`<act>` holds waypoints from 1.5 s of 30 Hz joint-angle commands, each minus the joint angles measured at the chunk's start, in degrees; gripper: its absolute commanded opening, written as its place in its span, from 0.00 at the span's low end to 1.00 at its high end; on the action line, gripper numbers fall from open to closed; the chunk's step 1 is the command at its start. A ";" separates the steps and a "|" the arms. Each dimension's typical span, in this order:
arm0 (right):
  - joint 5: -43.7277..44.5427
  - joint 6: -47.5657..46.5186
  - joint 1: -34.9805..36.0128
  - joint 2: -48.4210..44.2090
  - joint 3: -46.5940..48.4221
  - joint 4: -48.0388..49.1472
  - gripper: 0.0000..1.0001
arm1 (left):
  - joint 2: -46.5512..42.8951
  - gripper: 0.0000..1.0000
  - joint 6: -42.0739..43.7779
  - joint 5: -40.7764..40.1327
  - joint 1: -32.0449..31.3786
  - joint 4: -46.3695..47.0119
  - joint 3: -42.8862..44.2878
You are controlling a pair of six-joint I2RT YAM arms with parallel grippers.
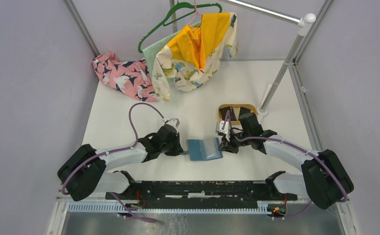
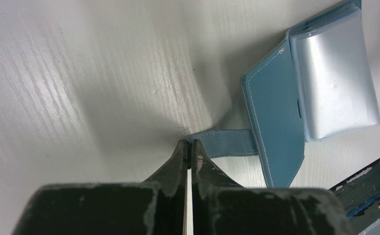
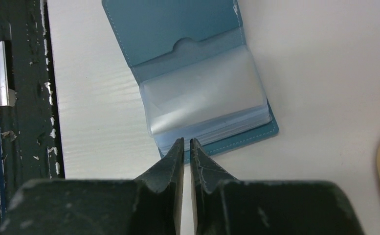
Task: Put the credit cards into the card holder
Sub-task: Open the card holder at the center of the board.
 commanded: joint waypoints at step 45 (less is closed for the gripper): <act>-10.70 -3.00 -3.12 3.37 5.25 0.12 0.34 | -7.75 0.25 -3.15 5.19 -6.49 12.61 5.71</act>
